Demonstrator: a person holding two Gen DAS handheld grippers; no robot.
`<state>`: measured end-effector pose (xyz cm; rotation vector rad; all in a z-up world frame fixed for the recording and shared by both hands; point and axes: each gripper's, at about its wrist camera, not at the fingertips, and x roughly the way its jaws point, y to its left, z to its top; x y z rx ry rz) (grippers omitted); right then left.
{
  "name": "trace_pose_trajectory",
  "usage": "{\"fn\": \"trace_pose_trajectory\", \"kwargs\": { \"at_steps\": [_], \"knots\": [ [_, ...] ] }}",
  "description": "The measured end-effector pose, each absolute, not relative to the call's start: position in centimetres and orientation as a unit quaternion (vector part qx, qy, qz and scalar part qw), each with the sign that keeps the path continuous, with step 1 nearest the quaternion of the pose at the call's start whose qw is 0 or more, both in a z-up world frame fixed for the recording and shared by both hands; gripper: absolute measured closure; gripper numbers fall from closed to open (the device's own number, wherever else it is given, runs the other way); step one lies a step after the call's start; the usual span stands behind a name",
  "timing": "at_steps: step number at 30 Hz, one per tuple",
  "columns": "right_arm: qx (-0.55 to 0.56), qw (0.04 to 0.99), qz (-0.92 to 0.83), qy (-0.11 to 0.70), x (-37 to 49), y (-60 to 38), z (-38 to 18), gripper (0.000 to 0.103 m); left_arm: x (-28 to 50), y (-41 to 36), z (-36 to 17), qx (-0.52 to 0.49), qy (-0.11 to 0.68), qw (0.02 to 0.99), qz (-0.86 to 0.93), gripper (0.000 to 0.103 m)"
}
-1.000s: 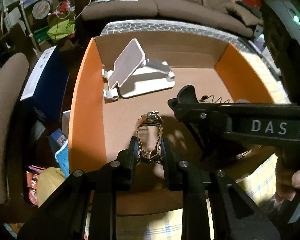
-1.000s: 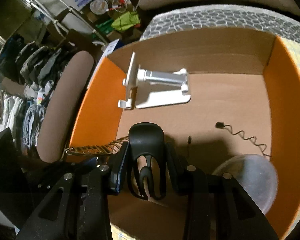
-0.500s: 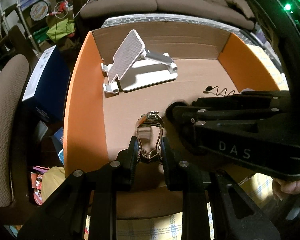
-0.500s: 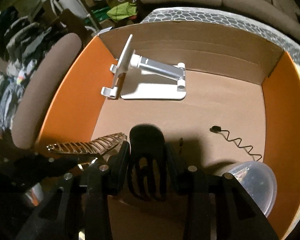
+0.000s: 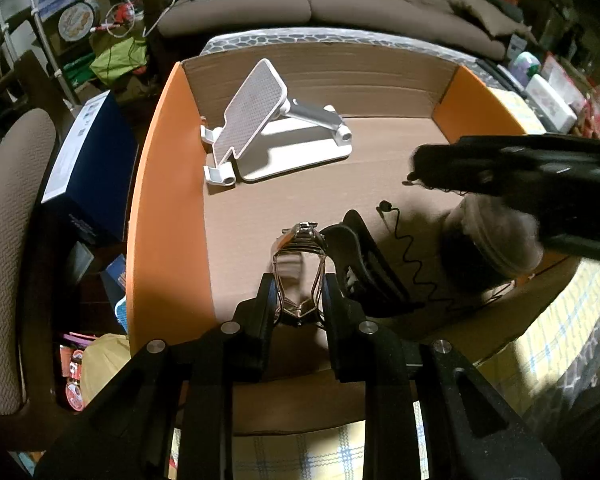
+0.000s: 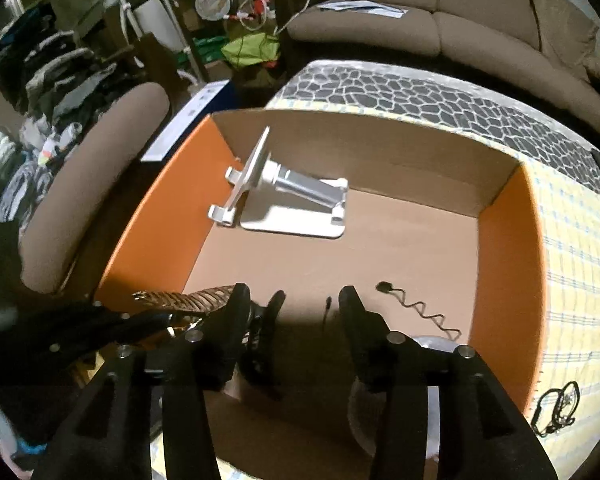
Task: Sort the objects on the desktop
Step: 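Carry both hair clips over the orange box and lower them inside, then open both grippers to release the clips in the box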
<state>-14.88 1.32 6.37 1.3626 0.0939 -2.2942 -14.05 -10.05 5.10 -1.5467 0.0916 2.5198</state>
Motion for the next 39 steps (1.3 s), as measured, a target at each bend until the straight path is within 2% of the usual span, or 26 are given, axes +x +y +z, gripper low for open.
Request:
{"fn": "trace_pose_trajectory", "kwargs": {
  "at_steps": [4,6,7,8,18,31,36,39],
  "knots": [
    [0.494,0.233,-0.837,0.025,-14.5,2.5,7.2,0.055,-13.8,-10.2,5.6,-0.510,0.029,0.093,0.855,0.078],
    [0.494,0.232,-0.838,0.024,-14.3,2.9,7.4,0.055,-13.5,-10.3,6.1,-0.499,0.028,0.097,0.861,0.066],
    [0.494,0.231,-0.838,0.023,-14.3,3.2,7.5,0.055,-13.4,-10.5,6.7,-0.486,0.030,0.089,0.869,0.053],
    [0.495,0.231,-0.838,0.020,-14.3,3.4,7.5,0.055,-13.3,-10.7,7.0,-0.480,0.029,0.086,0.873,0.050],
    [0.488,0.234,-0.841,0.006,-14.0,4.6,8.6,0.054,-13.5,-15.3,9.0,-0.446,-0.076,0.077,0.888,0.049],
    [0.487,0.232,-0.842,0.017,-13.0,6.1,8.8,0.027,-12.5,-13.5,9.6,-0.433,-0.046,0.088,0.896,0.042],
    [0.485,0.222,-0.845,0.019,-12.6,8.0,8.9,0.024,-12.5,-14.3,9.9,-0.429,-0.074,0.092,0.896,0.042],
    [0.486,0.220,-0.846,0.009,-12.7,9.1,8.8,0.024,-12.4,-13.8,9.8,-0.433,-0.068,0.100,0.893,0.048]
  ]
}}
